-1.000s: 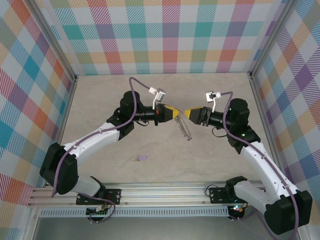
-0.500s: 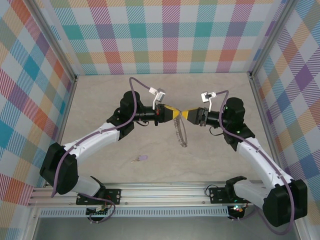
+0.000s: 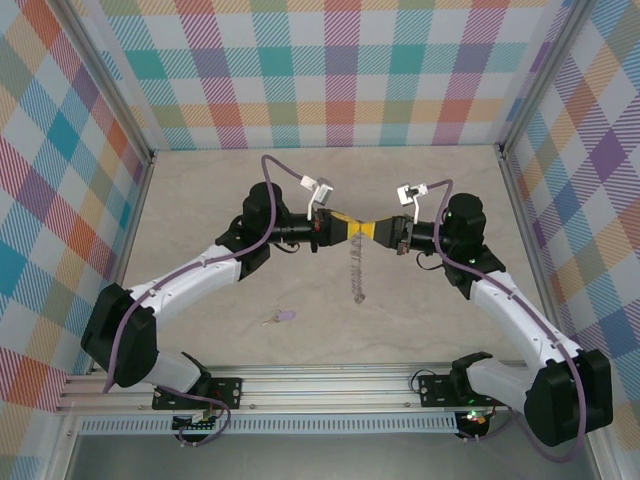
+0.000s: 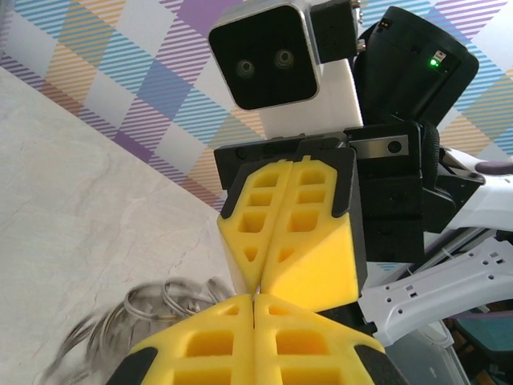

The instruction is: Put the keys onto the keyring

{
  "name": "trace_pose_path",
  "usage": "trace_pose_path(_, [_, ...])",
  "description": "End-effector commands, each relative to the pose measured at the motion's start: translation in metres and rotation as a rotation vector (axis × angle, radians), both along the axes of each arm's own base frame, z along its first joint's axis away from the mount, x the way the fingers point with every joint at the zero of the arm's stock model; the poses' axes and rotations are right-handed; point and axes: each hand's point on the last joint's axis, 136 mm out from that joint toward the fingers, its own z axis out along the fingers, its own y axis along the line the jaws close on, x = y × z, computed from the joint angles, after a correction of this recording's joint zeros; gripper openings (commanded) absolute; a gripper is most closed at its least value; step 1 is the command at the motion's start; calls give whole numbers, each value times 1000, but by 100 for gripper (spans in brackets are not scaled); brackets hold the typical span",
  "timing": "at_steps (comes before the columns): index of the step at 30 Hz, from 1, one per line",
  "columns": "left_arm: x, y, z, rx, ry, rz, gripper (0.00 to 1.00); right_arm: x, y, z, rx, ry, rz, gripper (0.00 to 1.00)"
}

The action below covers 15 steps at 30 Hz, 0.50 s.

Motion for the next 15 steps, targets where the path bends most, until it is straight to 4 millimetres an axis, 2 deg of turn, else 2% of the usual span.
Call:
trace_pose_path(1, [-8,-7,26,-50,-79,-43,0,-3,2,12,19,-54,13,0])
trace_pose_path(3, [-3,-5,29,-36,-83,-3,3,-2,0,14,12,-76,-9,0])
trace_pose_path(5, [2,0,33,-19,-102,54,24,-1,-4,20,8,-110,-52,0])
trace_pose_path(9, [7,15,67,-44,-180,148,59,1,-12,43,25,-196,-133,0])
trace_pose_path(15, [29,22,133,-92,-271,223,76,12,-23,86,96,-337,-249,0])
